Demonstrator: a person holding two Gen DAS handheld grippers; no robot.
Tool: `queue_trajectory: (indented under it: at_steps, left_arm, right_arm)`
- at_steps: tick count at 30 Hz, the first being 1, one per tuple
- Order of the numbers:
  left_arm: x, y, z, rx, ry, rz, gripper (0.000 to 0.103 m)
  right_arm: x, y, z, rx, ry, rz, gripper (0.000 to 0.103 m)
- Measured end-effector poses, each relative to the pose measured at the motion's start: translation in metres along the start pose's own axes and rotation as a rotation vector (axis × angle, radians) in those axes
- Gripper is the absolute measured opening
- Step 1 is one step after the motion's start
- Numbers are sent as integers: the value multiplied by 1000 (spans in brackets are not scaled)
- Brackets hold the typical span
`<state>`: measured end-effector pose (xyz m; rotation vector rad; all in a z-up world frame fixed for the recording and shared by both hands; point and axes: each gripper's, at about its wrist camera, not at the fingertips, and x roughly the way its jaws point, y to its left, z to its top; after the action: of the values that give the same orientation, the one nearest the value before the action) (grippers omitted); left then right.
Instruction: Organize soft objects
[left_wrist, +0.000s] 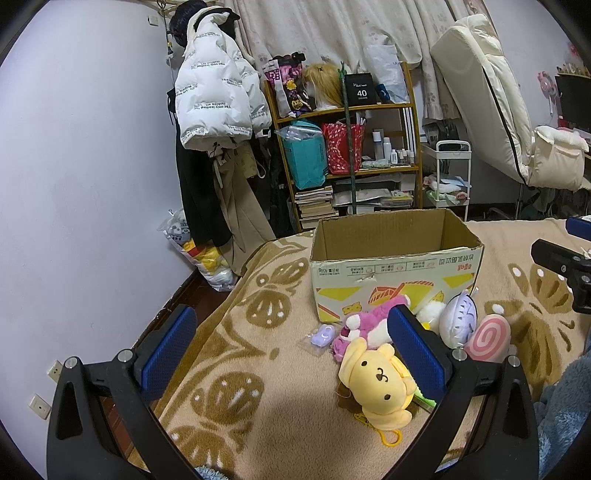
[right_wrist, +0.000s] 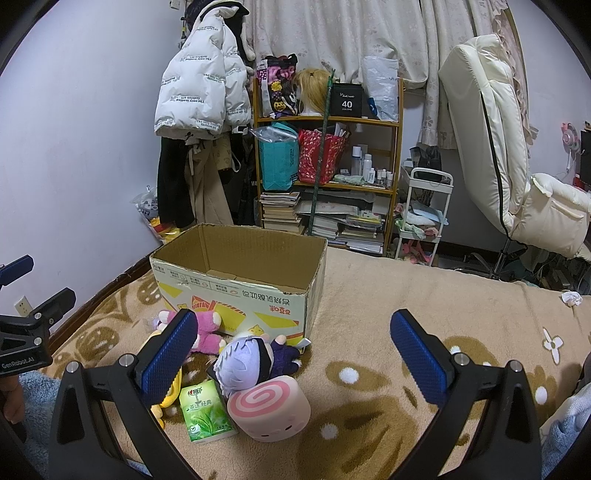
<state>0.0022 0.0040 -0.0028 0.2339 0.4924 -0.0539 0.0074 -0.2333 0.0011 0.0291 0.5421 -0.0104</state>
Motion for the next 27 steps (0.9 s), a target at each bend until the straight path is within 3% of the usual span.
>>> queue_trajectory:
  at_steps: [16, 27]
  left_arm:
    - [4, -10, 1, 56, 49, -7, 102]
    - [24, -11, 15, 26, 192, -24, 102]
  right_arm:
    - [2, 2, 1, -10, 24, 1, 103]
    - [17, -8, 14, 26, 121, 45, 103]
